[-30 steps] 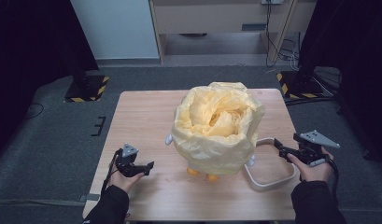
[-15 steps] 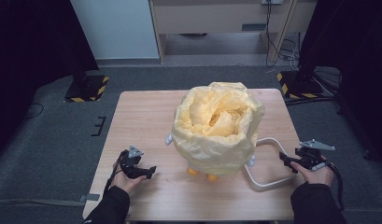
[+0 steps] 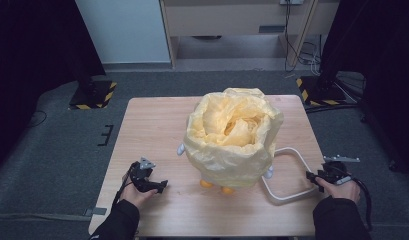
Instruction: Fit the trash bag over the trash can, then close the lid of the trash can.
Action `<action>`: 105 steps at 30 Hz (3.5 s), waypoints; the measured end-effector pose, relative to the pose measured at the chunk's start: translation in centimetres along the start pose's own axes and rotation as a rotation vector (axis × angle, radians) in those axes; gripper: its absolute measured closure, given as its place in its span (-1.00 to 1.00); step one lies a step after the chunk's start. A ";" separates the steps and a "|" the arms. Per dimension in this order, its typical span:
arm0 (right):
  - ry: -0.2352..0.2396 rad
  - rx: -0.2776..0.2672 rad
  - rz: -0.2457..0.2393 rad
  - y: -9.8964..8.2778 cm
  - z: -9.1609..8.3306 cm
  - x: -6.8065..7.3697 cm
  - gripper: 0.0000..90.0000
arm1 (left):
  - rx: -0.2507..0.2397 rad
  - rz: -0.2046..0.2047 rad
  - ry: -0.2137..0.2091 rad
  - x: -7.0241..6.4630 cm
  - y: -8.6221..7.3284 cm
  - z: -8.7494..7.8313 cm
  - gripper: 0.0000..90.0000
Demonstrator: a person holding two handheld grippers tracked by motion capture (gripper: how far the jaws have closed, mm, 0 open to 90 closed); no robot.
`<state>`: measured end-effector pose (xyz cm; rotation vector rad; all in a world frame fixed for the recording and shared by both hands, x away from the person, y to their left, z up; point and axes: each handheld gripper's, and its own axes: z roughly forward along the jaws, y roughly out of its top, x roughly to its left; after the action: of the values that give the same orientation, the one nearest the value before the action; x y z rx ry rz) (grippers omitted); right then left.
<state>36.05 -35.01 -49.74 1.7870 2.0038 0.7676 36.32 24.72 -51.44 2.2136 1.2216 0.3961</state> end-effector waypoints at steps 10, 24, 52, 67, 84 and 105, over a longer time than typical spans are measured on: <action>0.016 0.091 -0.037 -0.1 1.0 -0.2 0.46 | 0.005 -0.019 -0.013 0.2 -0.1 0.2 -0.70; 0.036 0.104 -0.076 1.5 0.9 0.6 0.83 | -0.024 -0.026 -0.018 0.3 0.2 -0.2 -0.68; -0.107 -0.378 0.082 6.8 -3.8 1.4 0.82 | -0.117 -0.070 -0.064 0.2 0.8 -1.3 -0.65; -0.163 -0.788 0.092 9.8 -9.8 2.4 0.84 | -0.143 -0.087 -0.066 0.3 0.9 -1.7 -0.65; 0.112 -1.059 -0.036 14.0 -17.3 4.3 0.83 | -0.224 -0.130 -0.047 0.7 1.1 -2.7 -0.64; 0.503 -0.981 -0.309 17.3 -16.4 8.0 0.85 | -0.512 -0.196 0.058 1.3 2.7 -6.9 -0.63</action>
<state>39.03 -28.75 -25.57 0.7431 1.5896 1.7970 35.30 27.05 -44.37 1.6444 1.1936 0.6182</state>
